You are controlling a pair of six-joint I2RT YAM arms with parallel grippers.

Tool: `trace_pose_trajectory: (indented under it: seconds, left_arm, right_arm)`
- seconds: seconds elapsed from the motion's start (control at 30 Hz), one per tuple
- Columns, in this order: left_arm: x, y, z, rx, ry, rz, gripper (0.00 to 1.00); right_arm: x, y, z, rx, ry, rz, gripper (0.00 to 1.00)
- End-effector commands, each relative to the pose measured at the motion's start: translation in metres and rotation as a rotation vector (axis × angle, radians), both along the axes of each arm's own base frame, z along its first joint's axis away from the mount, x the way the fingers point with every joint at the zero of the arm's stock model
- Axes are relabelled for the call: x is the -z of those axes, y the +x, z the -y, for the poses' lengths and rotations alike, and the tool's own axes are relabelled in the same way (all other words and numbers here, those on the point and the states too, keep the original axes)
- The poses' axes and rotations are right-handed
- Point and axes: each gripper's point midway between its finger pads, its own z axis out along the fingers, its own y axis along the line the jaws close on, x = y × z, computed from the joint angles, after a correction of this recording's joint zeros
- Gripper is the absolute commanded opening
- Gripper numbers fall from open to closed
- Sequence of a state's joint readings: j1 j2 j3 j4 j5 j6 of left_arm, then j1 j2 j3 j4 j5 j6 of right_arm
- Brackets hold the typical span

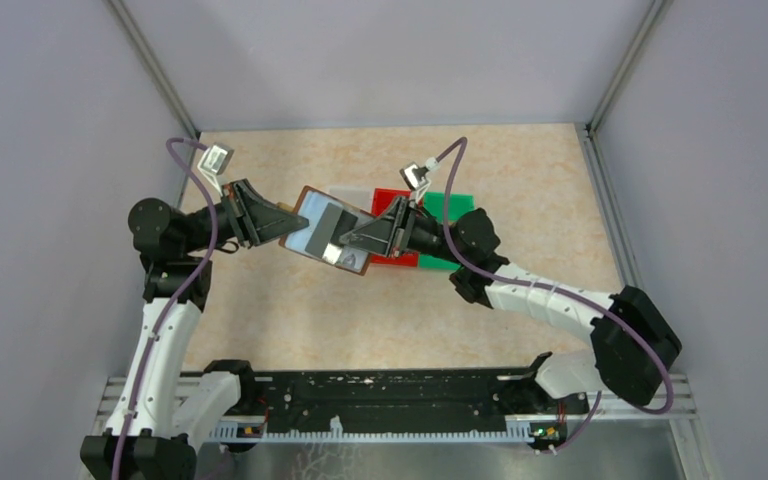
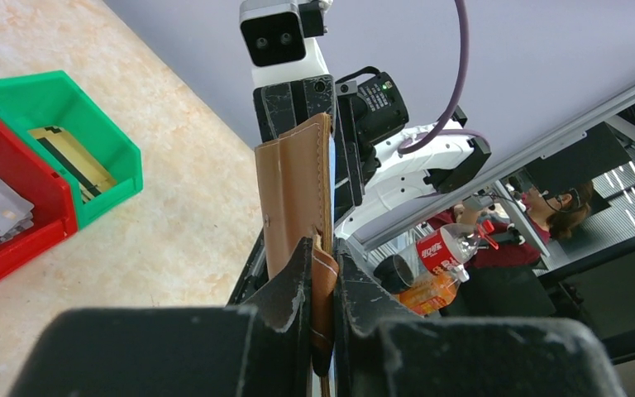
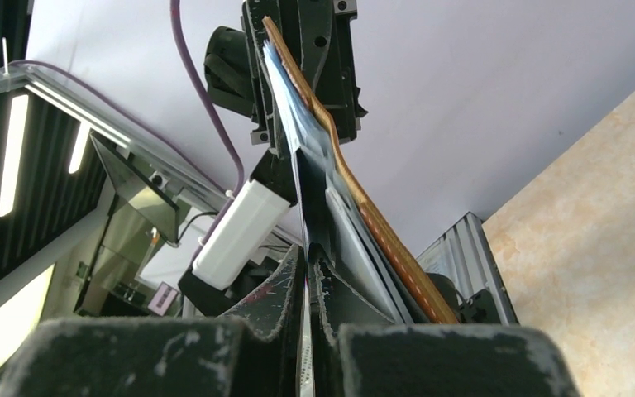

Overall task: Take the credit cards out of the card holder
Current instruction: Remove the credit card from the card holder.

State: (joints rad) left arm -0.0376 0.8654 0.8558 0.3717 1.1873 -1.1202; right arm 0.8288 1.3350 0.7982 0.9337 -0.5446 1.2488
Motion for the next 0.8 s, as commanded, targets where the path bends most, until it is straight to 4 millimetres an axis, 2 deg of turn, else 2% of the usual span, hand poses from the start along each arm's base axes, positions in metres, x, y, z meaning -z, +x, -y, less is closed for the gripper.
trace_pose_trajectory:
  seconds: [0.0,0.2,0.37,0.63,0.77]
  left_arm:
    - [-0.016,-0.002,-0.001,-0.008,0.009,0.08,0.0]
    - [-0.017,0.001,-0.002,-0.026,0.034,0.12,0.0]
    - [-0.011,0.012,-0.003,-0.066,0.08,0.142,0.0]
    - [0.005,0.034,-0.012,-0.183,0.187,0.194,0.0]
    - [0.013,0.044,-0.018,-0.244,0.25,0.209,0.0]
  right_arm:
    - [-0.012,-0.008,0.014,0.028,0.026,0.057,0.0]
    - [-0.005,-0.005,0.031,0.059,-0.006,0.054,0.0]
    - [0.001,0.004,0.051,0.104,-0.035,0.041,0.0]
    - [0.007,0.024,0.075,0.163,-0.106,0.025,0.0]
    - [0.014,0.041,0.085,0.207,-0.174,0.004,0.0]
